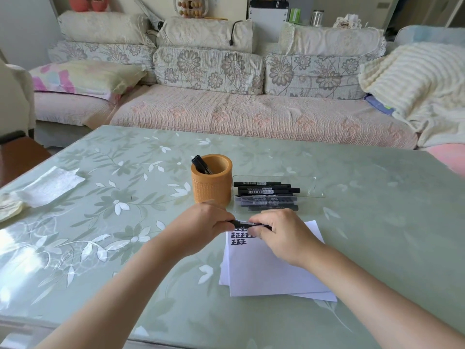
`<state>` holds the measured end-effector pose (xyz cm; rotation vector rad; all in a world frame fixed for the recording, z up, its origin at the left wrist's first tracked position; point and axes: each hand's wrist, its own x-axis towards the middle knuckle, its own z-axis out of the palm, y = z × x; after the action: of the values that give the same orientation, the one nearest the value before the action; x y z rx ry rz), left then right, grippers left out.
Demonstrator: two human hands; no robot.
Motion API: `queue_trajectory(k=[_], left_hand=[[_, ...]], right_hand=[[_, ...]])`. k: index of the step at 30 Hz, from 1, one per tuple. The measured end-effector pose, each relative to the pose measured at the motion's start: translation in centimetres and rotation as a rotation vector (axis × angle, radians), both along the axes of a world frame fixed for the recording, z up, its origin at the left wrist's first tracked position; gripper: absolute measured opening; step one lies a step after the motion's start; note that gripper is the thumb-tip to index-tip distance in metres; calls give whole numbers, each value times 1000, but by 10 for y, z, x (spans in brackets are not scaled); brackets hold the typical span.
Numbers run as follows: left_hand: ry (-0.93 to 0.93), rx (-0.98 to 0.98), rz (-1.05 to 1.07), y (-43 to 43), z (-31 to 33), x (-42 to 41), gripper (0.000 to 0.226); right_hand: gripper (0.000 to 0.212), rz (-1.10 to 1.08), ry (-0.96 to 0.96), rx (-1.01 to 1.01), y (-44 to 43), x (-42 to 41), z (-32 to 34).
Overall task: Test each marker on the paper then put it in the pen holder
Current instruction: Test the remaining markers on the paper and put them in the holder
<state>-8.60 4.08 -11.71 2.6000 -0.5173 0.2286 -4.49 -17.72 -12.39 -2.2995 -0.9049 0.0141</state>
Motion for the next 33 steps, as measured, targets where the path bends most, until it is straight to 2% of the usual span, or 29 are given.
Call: queue_trajectory(k=[2,6,8,10,12,15,17,20,24,28,31,33], left_hand=[[-23,-7,0,-2,6,1,14],[-61,11,9,-5,14,7,13],[-97,7,34,-5,17,12,13],[-102,-49,80,-4,23,17,14],[-133,-163,130,-3,28,23,17],[-275,-299,277,8,33,35,22],[-315,-308,442,19,30,42,36],[-201,-292,590,29,20,47,66],[-8,-351,535,32,6,49,94],[38,-426,519,30,5,53,100],[40,-476,531,28,5,56,98],[33,-492,534,28,6,57,87]], right_hand=[[21,-19,46,0,-2,1,2],[13,-51,53,-71,0,5,13],[19,-57,43,-110,3,7,18],[26,-68,18,-113,6,7,20],[27,-105,74,-59,9,5,20],[27,-176,141,19,16,10,25],[25,-191,112,73,22,20,33],[20,-205,87,144,41,44,52],[9,-223,48,290,76,73,73],[7,-262,-20,352,108,90,83],[5,-264,-25,184,123,97,79],[8,-269,19,34,126,97,72]])
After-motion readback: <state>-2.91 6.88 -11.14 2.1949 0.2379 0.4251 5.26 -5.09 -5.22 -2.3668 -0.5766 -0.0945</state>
